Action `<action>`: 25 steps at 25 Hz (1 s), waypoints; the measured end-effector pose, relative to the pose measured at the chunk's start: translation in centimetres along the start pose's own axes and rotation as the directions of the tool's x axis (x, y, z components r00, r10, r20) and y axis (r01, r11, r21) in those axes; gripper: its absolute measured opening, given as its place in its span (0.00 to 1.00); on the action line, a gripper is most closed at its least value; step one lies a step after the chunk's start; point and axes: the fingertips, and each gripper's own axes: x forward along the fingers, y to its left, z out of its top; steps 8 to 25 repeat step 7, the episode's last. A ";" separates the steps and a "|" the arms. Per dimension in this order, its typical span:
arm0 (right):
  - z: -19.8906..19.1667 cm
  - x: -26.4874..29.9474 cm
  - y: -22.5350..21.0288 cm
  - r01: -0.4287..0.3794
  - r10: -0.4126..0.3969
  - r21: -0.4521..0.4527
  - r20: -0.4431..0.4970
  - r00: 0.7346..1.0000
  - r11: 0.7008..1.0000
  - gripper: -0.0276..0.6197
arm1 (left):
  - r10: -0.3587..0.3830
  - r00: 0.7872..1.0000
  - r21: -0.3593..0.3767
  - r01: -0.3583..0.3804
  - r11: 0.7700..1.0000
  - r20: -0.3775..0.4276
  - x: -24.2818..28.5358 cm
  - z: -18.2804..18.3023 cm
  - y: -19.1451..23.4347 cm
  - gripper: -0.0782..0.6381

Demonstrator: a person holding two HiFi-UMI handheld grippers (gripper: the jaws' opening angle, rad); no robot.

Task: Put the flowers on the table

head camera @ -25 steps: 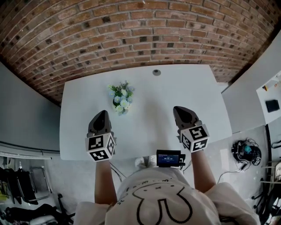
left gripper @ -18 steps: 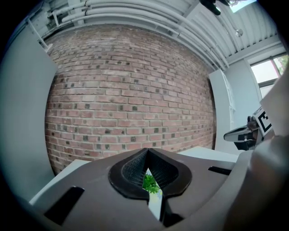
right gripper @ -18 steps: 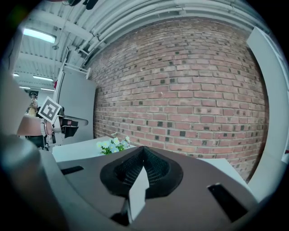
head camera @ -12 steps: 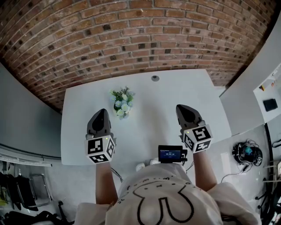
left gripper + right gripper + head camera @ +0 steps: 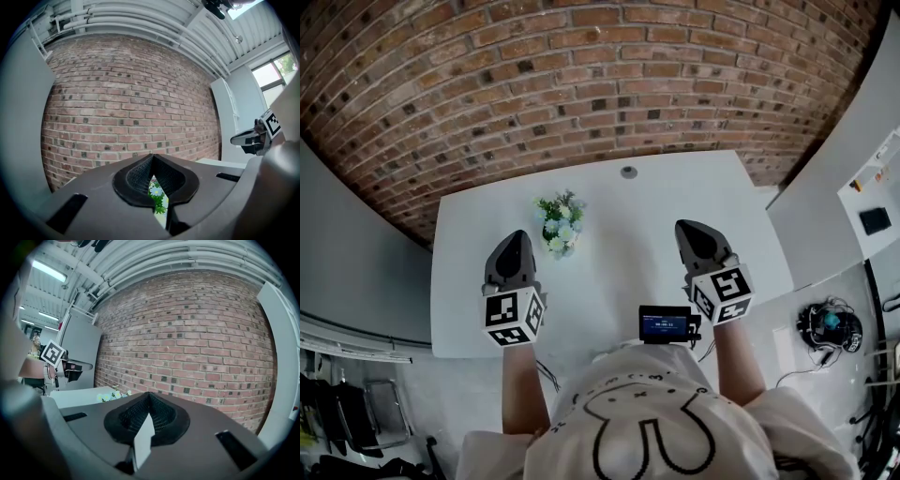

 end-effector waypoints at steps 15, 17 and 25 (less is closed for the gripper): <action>0.5 -0.3 -0.2 -0.002 0.002 -0.014 0.004 1.000 1.000 0.06 | -0.014 1.000 0.007 0.014 1.000 0.010 0.0 0.6 -0.4 0.13; 0.5 -0.3 -0.2 -0.002 0.002 -0.014 0.004 1.000 1.000 0.06 | -0.014 1.000 0.007 0.014 1.000 0.010 0.0 0.6 -0.4 0.13; 0.5 -0.3 -0.2 -0.002 0.002 -0.014 0.004 1.000 1.000 0.06 | -0.014 1.000 0.007 0.014 1.000 0.010 0.0 0.6 -0.4 0.13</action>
